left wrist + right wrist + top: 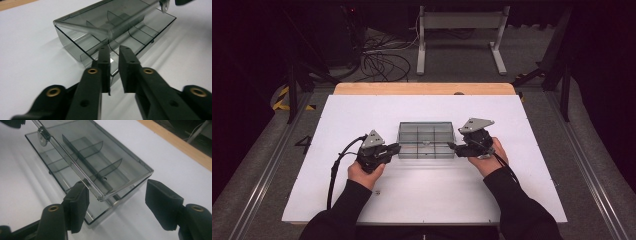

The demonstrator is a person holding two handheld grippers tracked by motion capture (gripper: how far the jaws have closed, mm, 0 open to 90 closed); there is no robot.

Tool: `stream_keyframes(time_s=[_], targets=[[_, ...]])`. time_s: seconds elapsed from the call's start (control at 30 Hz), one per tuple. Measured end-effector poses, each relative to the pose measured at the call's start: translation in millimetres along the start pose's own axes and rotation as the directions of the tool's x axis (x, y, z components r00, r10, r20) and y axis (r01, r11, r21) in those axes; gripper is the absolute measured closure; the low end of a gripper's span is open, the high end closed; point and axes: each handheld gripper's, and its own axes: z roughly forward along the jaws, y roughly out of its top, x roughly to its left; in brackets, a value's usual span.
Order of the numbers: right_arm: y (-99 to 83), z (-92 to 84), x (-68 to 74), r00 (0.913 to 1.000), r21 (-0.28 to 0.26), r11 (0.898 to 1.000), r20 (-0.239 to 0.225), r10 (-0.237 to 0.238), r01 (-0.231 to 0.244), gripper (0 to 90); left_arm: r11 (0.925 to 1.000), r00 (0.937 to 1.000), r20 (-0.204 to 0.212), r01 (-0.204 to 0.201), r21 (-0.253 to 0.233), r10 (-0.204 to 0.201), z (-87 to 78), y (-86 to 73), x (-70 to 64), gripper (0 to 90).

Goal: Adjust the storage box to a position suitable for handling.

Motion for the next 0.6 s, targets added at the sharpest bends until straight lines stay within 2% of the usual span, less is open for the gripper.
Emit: stream_keyframes(time_s=[0.07,0.27,0.37,0.53,0.57,0.6], targets=[[4.1,-1.9,-2.4,1.0,-0.013,1.0,-0.003,-0.002,0.002,37.4,0.9998,0.9997,-0.009,-0.021,-0.003,0.021,-5.0,-3.3,-2.1,71.1],[7.7,-2.5,-11.0,0.9997,-0.045,0.999,-0.021,0.016,-0.017,39.6,0.9983,0.9997,-0.013,-0.022,-0.054,0.021,-24.1,-13.5,-2.4,53.0],[8.6,-3.4,-13.2,0.9992,-0.054,0.998,-0.03,0.026,-0.028,40.7,0.9975,0.9997,-0.015,-0.022,-0.067,0.021,-28.6,-16.7,-2.1,48.0],[13.9,-5.1,-13.4,0.9996,-0.052,0.999,-0.026,0.009,-0.01,42.2,0.9972,0.9996,-0.018,-0.024,-0.071,0.023,-29.9,-18.6,-2.0,44.7],[14.7,-5.1,-13.1,0.9997,-0.053,0.999,-0.025,0.006,-0.007,42.2,0.9962,0.9989,-0.029,-0.039,-0.077,0.037,-30.4,-18.3,-1.5,44.2],[15.1,-5.0,-12.8,0.9997,-0.053,0.999,-0.026,0.001,-0.003,42.4,0.9966,0.9994,-0.019,-0.03,-0.077,0.029,-31.0,-18.6,-2.7,43.6]])
